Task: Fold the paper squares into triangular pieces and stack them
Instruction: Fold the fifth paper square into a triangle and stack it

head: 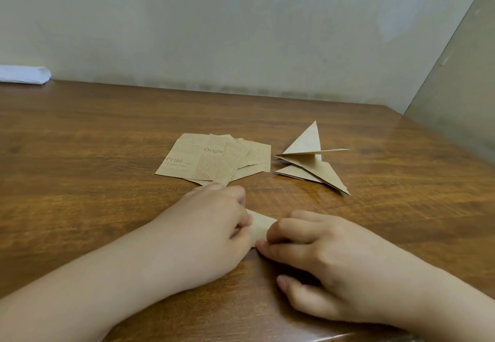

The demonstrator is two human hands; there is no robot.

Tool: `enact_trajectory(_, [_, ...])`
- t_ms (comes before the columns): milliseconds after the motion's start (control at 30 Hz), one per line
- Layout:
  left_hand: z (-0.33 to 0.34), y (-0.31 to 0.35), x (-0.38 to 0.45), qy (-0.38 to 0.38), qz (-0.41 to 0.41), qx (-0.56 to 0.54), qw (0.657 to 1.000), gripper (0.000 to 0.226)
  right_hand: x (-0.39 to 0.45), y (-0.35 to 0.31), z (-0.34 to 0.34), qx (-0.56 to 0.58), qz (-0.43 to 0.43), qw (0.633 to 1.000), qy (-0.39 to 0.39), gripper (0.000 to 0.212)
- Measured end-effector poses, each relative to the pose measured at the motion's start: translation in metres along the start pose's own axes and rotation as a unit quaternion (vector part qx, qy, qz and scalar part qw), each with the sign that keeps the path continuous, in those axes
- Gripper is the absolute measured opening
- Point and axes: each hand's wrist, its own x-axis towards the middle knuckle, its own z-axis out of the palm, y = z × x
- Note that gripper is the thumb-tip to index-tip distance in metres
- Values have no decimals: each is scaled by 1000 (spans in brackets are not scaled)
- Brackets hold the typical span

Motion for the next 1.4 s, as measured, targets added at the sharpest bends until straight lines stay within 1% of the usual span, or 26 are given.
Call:
enact_trajectory(67, [1,0,0,-2,10,11,1000,45,-4,1,1,55,17,998,19,41])
enact_trajectory(167, [0,0,-1,4,14,8,1000,32,-6,2,5,106,54,991,62,38])
enact_trajectory(300, [0,-1,-1,-1,16,7,1000,32,-15,10,9,103,104,984,102,34])
enact_trajectory(367, [0,-2,-1,-5,13,6,1000,33,-18,14,9,107,124,981,107,36])
enact_trajectory(500, [0,-1,0,-18,14,9,1000,33,-19,23,7,72,159,977,122,42])
enact_trajectory(600, [1,0,1,-22,5,12,1000,33,-17,24,4,10,144,984,106,45])
enact_trajectory(667, [1,0,2,-24,1,19,1000,33,-12,20,3,-10,148,983,108,39])
enact_trajectory(767, [0,1,3,-28,-5,3,1000,34,2,13,6,88,177,970,141,24])
enact_trajectory(833, [1,2,5,-18,-11,-12,1000,32,14,10,11,126,196,962,140,13])
enact_trajectory(867, [2,3,6,-8,-15,-13,1000,30,19,8,15,137,204,959,144,12])
enact_trajectory(967, [8,7,5,18,-21,5,1000,24,28,1,25,165,225,945,171,16])
enact_trajectory(1100, [15,11,0,30,-34,24,999,23,28,1,33,127,216,953,168,22])
enact_trajectory(1267, [10,8,-3,25,-69,61,995,29,30,3,36,107,208,958,168,22])
enact_trajectory(1400, [4,2,-17,12,-96,85,992,34,29,2,32,101,210,958,165,19])
